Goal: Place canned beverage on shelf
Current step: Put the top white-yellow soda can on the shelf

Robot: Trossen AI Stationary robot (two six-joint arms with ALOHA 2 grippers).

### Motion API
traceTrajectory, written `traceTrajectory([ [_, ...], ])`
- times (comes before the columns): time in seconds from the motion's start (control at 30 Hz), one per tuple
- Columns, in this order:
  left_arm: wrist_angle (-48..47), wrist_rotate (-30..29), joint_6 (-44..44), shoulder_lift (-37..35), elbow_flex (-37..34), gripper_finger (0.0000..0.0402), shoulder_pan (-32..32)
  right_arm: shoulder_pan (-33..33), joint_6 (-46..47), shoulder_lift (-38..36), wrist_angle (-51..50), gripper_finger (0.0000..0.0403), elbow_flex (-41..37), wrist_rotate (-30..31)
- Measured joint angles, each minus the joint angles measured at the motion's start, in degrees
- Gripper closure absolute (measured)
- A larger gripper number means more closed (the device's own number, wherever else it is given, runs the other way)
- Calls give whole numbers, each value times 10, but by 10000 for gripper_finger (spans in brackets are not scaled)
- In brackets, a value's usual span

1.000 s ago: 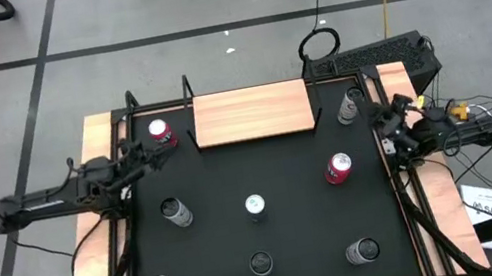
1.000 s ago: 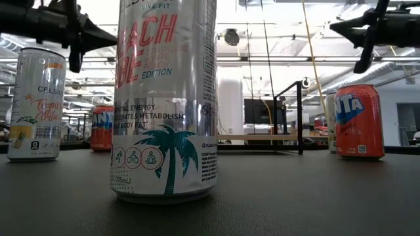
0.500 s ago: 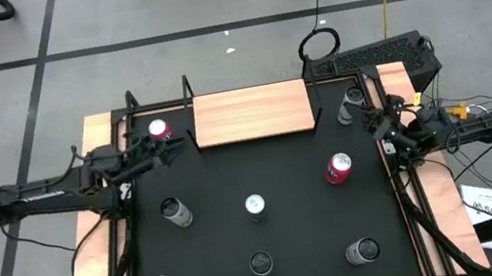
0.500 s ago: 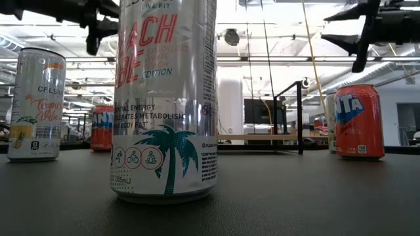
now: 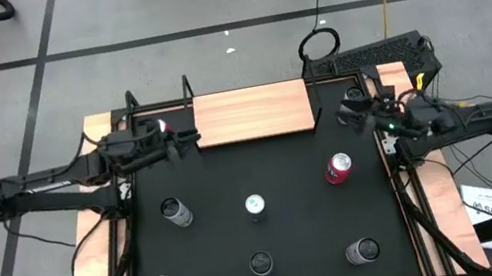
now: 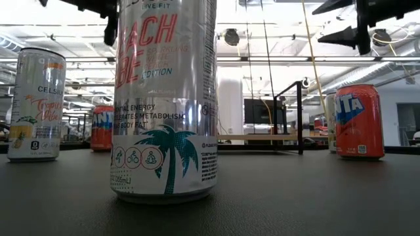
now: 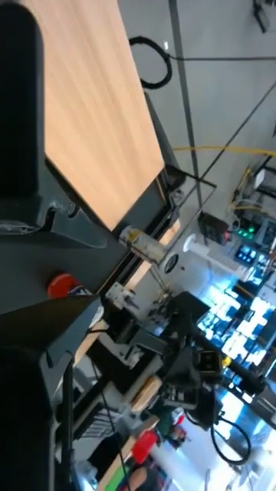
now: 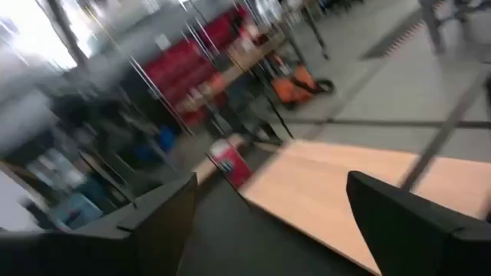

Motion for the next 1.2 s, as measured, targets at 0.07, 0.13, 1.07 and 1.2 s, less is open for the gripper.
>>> traceTrajectory([
  [0.07, 1, 11, 3, 15, 24, 280, 2, 0, 0, 33, -68, 78, 39, 0],
  [0.13, -7, 17, 9, 30, 49, 262, 3, 0, 0, 66, -126, 79, 75, -4],
  [1.07, -141, 2, 110, 87, 153, 113, 3, -263, 38, 397, -587, 80, 376, -49],
  [1.2, -152, 1, 110, 87, 153, 113, 7, -336, -11, 418, -577, 80, 376, -78],
])
